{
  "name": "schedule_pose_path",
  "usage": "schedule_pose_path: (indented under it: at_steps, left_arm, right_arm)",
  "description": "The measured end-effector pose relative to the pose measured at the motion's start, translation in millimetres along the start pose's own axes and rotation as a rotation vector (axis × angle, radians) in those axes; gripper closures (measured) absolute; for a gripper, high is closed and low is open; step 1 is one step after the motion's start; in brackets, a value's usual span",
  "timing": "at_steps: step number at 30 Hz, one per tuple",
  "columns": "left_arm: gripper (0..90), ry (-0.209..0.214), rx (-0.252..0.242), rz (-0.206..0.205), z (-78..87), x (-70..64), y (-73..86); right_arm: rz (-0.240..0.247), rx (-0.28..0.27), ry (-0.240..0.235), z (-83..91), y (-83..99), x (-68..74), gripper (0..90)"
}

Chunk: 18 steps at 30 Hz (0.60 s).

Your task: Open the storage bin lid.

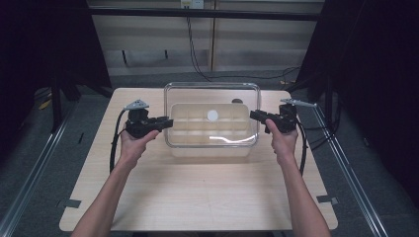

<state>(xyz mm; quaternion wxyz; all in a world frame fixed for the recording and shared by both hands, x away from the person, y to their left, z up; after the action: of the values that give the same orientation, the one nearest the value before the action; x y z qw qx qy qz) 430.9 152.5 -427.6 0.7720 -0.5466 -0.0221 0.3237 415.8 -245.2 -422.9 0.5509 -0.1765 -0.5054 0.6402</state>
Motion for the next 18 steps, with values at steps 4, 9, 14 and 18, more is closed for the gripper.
schedule_pose_path:
  at_steps: [4,9,14,18]
  left_arm:
    - [70.1,0.012,-0.002,-0.015,5.0,-3.7,-0.7]
    - [70.7,0.010,0.000,-0.021,7.1,-6.0,-0.8]
    - [72.0,0.008,-0.001,-0.028,10.6,-10.1,-1.0]
    - [72.6,-0.002,-0.011,-0.031,13.1,-11.5,-0.4]
  right_arm:
    - [-0.008,-0.014,-0.028,5.8,-0.1,0.4,68.0]
    - [-0.012,-0.024,-0.036,9.0,0.2,1.2,68.9]
    - [-0.009,-0.035,-0.053,13.6,0.4,2.8,69.7]
    - [0.002,-0.045,-0.059,16.5,1.4,5.6,69.9]
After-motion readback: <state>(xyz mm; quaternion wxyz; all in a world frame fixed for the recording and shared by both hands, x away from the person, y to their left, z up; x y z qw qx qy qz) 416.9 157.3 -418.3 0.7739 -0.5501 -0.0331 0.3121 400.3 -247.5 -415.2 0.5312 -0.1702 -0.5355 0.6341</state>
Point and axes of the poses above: each handheld gripper's, and its own axes: z roughly backward along the jaws, y roughly out of its underside, x roughly to its left, the point moved 4 cm from there along -z, roughly forward along the jaws, and after that the axes turned 9 degrees about y, right-handed, at the moved point
